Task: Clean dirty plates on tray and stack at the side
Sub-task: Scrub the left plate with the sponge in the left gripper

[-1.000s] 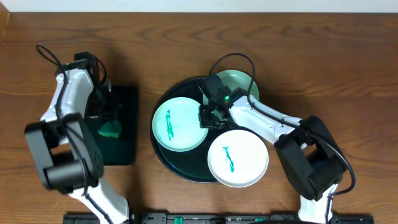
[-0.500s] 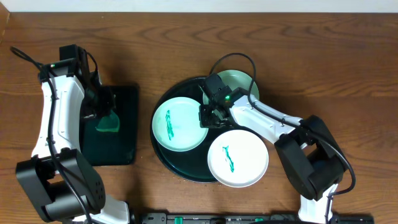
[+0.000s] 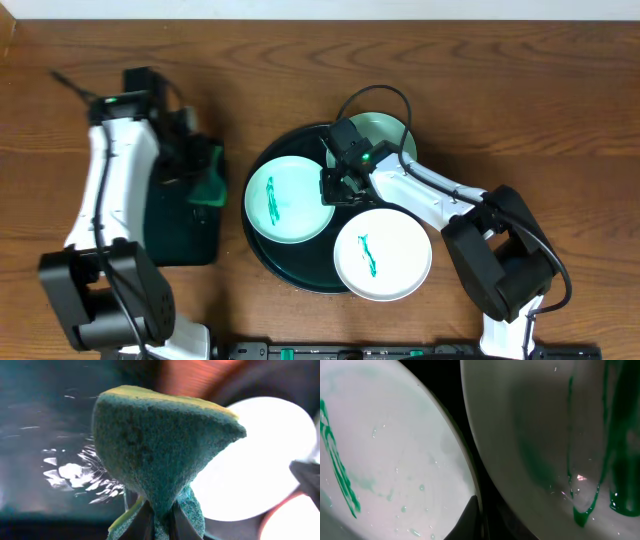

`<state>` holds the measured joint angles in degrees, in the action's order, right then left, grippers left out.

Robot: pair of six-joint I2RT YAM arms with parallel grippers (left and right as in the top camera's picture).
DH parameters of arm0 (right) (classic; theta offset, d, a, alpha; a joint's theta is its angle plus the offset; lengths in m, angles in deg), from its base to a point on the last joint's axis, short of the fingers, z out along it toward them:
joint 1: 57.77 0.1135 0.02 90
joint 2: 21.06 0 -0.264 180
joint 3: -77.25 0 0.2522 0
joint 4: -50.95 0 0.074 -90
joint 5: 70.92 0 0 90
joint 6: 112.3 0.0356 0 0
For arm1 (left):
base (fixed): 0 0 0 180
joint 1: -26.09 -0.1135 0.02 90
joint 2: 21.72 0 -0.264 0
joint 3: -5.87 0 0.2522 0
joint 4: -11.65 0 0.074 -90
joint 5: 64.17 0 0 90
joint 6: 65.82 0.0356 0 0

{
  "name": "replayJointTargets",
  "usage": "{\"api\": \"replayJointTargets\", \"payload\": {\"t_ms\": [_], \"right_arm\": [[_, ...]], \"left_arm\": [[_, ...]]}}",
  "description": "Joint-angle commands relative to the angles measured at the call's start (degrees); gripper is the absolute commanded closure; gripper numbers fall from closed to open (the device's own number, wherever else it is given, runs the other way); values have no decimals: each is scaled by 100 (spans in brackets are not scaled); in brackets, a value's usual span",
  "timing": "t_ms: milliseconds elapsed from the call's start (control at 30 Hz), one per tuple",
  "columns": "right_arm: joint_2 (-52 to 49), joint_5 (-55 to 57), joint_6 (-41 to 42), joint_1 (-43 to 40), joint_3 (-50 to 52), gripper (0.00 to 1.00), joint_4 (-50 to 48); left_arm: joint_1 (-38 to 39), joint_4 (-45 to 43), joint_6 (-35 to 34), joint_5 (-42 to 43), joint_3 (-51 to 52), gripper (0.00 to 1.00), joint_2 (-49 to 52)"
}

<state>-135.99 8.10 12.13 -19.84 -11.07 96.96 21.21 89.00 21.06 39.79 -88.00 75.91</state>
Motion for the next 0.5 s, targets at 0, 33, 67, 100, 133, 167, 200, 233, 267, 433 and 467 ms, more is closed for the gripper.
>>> {"api": "replayJointTargets", "payload": {"t_ms": [0,33,67,100,133,167,200,233,267,433,467], "right_arm": [[-133,-155,-81,-13,-109,99,-33],[-133,-157,-81,-13,-109,99,-33],[-133,-155,-81,-13,-109,99,-33],[-133,-155,-81,-13,-109,99,-33],[-133,-157,-81,-13,-109,99,-31],[-133,-157,-81,-13,-109,99,-31],[-133,-157,-81,-13,-109,99,-28],[-133,-155,-81,-13,-109,99,-28],[-133,-155,-83,-13,-109,99,-26],[-133,-177,-83,-13,-109,99,-33],[-133,-179,-83,-13,-109,99,-33]], "left_arm": [[634,-186,-693,317,162,93,-20],[831,-352,-883,315,291,93,-20],[1027,-540,-1060,297,431,93,-13],[1174,-686,-1213,251,542,93,7],[1362,-866,-1486,105,699,93,46],[1475,-966,-1655,-2,807,93,70],[1580,-1071,-1816,-107,922,93,111],[1659,-1158,-1943,-168,1019,93,142],[1746,-1292,-2072,-243,1147,93,184],[1987,-1547,-2492,-1069,1436,92,411],[2013,-1552,-2507,-1231,1443,93,494]]}}
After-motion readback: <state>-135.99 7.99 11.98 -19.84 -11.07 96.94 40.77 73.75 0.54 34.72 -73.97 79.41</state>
